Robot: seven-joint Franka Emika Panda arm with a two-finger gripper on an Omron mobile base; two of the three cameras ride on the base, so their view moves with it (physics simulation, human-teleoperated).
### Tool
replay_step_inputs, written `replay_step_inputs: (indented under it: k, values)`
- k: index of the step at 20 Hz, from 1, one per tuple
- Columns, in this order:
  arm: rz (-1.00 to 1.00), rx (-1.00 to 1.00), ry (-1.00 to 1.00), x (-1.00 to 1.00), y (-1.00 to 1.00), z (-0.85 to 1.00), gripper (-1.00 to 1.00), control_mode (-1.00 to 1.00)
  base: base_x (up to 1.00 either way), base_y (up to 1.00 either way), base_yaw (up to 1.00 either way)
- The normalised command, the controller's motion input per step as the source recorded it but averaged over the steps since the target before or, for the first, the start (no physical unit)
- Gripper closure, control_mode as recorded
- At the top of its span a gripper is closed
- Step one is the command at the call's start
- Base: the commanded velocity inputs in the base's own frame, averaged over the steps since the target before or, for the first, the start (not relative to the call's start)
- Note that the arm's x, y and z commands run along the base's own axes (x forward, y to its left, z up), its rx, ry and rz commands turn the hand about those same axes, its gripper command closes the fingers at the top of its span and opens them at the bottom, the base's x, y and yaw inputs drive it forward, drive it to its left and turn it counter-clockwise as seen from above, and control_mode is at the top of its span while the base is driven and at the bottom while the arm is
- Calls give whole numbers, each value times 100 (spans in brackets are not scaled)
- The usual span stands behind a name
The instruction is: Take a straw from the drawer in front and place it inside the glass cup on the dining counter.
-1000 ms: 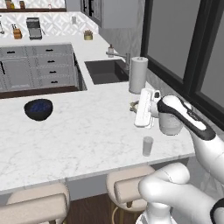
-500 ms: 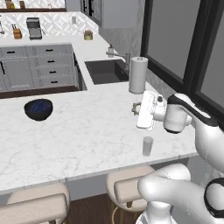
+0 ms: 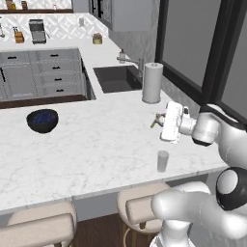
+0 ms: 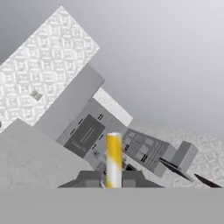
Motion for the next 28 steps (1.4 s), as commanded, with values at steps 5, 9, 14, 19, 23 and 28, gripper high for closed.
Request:
replay_step_inputs:
  k: [5,9,14,19,23,28]
  values:
    - [11,0,6,1,-20,-10,100,-100,0,0,0]
    - [3,0,6,0,-26,-22,100,-100,0,0,0]
    - [1,-1,3,0,-6,-41,100,-100,0,0,0]
    - [0,0,0,0,0,-36,100,-100,0,0,0]
    - [0,-3,0,0,-10,-21,100,-100,0,0,0]
    - [0,-5,10,0,-9,-17,100,-100,0,0,0]
